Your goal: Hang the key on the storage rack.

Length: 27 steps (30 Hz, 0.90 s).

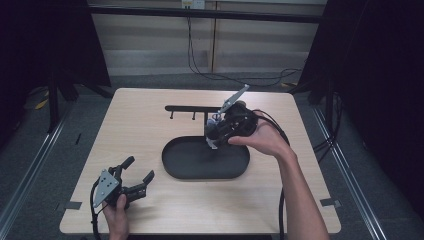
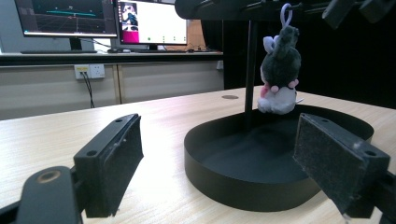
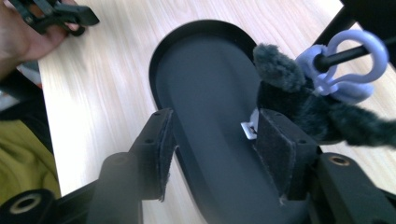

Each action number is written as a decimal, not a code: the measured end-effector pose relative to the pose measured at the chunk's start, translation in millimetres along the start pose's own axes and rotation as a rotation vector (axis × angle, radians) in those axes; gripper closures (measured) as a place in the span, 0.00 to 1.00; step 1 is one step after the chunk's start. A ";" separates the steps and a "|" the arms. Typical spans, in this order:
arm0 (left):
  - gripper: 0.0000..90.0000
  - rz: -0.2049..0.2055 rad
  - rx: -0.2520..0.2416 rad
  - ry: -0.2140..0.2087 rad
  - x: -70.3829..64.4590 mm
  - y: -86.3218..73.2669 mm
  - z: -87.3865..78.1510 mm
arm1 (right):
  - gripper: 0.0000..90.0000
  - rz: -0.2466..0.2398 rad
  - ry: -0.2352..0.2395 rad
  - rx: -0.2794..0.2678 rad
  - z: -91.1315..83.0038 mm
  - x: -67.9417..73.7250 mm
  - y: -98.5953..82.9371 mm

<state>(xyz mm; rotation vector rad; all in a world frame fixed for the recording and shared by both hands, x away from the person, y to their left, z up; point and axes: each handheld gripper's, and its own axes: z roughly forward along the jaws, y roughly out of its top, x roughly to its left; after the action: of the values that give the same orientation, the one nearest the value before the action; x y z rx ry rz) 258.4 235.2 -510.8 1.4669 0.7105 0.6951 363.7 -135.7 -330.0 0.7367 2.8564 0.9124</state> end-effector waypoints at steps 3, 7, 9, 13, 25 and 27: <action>0.17 0.000 0.000 0.000 0.0 0.0 0.0 | 0.47 0.017 -0.005 -0.046 -0.9 4.8 -7.8; 0.17 0.000 0.000 0.000 0.0 0.0 0.0 | 0.43 0.030 -0.009 -0.121 0.5 12.1 -18.9; 0.17 -0.001 0.000 0.001 0.0 0.0 -0.1 | 0.43 0.021 -0.047 -0.156 3.9 16.1 -26.6; 0.17 0.000 0.000 0.000 0.0 0.0 0.0 | 0.40 0.050 -0.059 -0.229 9.1 22.3 -40.6; 0.17 0.000 0.000 0.000 0.0 0.0 0.0 | 0.34 0.089 -0.067 -0.352 34.4 44.6 -82.6; 0.17 0.000 0.000 0.001 0.0 0.0 0.0 | 0.31 0.112 -0.069 -0.380 39.6 45.8 -92.3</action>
<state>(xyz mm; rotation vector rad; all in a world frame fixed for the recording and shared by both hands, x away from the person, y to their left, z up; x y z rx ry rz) 258.4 235.2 -510.8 1.4667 0.7110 0.6956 291.4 -159.3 -410.1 0.8648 2.4914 1.3625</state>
